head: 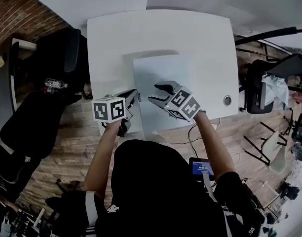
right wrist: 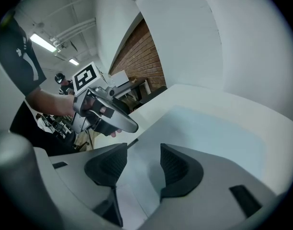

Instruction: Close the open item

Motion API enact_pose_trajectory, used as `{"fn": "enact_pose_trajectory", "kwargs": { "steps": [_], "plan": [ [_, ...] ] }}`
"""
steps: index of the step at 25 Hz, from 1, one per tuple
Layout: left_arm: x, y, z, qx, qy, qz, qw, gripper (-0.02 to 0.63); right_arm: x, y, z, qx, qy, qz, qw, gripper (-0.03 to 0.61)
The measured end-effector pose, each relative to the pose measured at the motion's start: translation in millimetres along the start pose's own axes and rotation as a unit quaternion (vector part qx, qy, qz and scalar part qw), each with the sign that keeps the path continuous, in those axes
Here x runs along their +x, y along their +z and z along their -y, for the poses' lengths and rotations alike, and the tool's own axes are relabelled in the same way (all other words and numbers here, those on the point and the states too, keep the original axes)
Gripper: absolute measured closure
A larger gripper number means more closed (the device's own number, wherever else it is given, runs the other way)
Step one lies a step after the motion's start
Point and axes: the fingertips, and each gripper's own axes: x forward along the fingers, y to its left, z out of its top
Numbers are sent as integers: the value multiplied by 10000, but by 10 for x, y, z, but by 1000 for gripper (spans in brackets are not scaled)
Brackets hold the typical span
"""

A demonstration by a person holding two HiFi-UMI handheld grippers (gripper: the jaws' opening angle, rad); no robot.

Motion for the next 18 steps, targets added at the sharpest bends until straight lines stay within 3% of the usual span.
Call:
{"fn": "enact_pose_trajectory", "kwargs": {
  "steps": [2,5,9,18],
  "plan": [
    [-6,61,16,47,-44,-17,10000,591,-17,44,3,-6,-46,13,10000,338],
    [-36,155,42,97,-73,35,9999,594,-64,147,0,-31,-136,20,9999,419],
    [-135,330,109,255,-107,243,9993,597,-169,277,99,27,-296,150,9994,462],
    [-423,784,233,1008,-175,976,9899,600,-396,687,314,95,-877,859,9924,529]
  ]
}}
